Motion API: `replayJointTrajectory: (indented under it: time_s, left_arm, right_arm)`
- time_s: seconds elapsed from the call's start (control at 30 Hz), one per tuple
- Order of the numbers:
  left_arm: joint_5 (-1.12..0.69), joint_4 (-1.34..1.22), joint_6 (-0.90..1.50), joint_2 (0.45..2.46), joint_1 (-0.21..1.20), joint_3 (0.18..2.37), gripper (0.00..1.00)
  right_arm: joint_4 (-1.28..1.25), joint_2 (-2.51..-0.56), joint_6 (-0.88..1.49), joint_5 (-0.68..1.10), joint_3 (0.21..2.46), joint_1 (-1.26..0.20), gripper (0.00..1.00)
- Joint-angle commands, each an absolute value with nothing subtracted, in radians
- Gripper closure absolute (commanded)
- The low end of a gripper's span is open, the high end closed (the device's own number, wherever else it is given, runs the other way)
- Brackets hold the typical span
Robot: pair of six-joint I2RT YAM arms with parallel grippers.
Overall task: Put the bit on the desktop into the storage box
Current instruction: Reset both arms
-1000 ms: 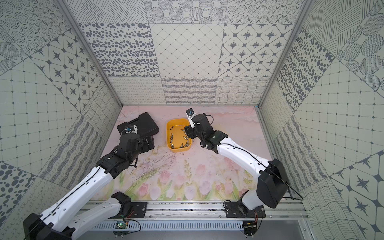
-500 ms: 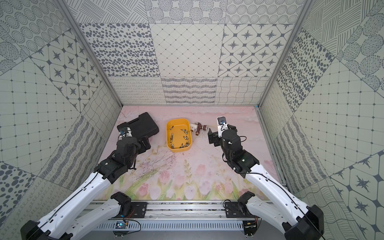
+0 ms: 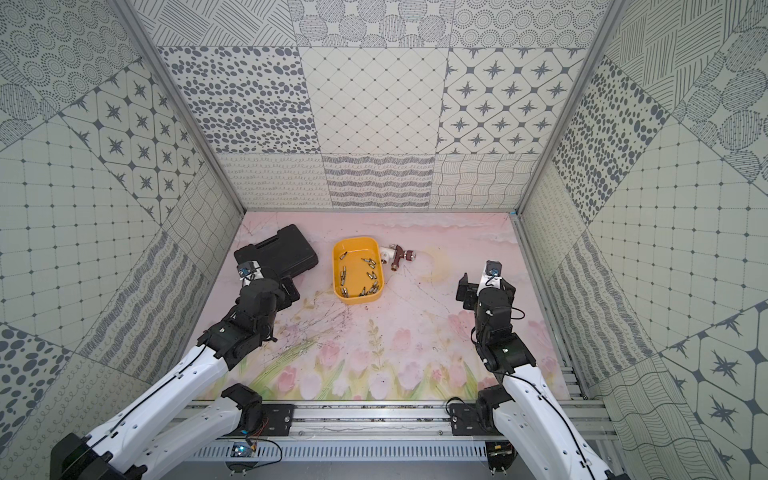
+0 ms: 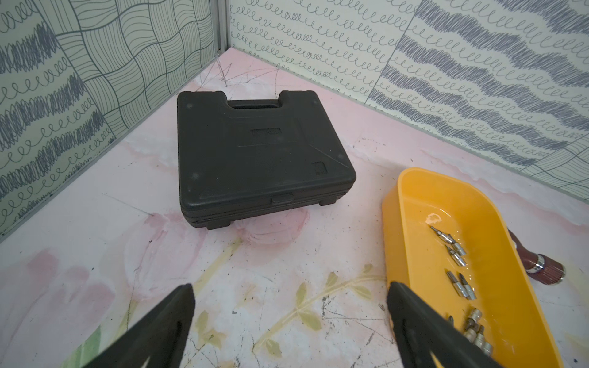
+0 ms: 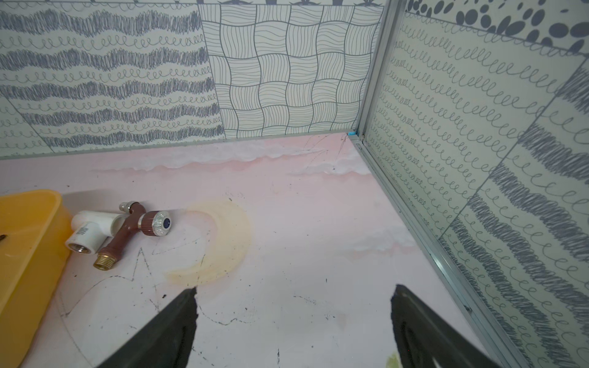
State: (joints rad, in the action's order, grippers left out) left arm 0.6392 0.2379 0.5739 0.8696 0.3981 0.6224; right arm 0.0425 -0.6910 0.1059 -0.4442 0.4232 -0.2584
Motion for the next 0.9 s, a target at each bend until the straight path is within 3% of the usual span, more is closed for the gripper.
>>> replayJointTrajectory:
  time_s: [0.0, 0.33, 0.87]
  left_arm:
    - [0.706, 0.124, 0.548, 0.893, 0.393, 0.596, 0.01]
    - [0.717, 0.072, 0.524, 0.968, 0.389, 0.581, 0.01]
    - [0.720, 0.065, 0.461, 1.039, 0.373, 0.581, 0.01]
  right_arm:
    - [-0.129, -0.719, 0.103, -0.414, 0.350, -0.225, 0.03]
    - [-0.445, -0.991, 0.071, -0.252, 0.235, -0.070, 0.03]
    - [-0.739, -1.211, 0.008, -0.023, 0.254, 0.038, 0.03]
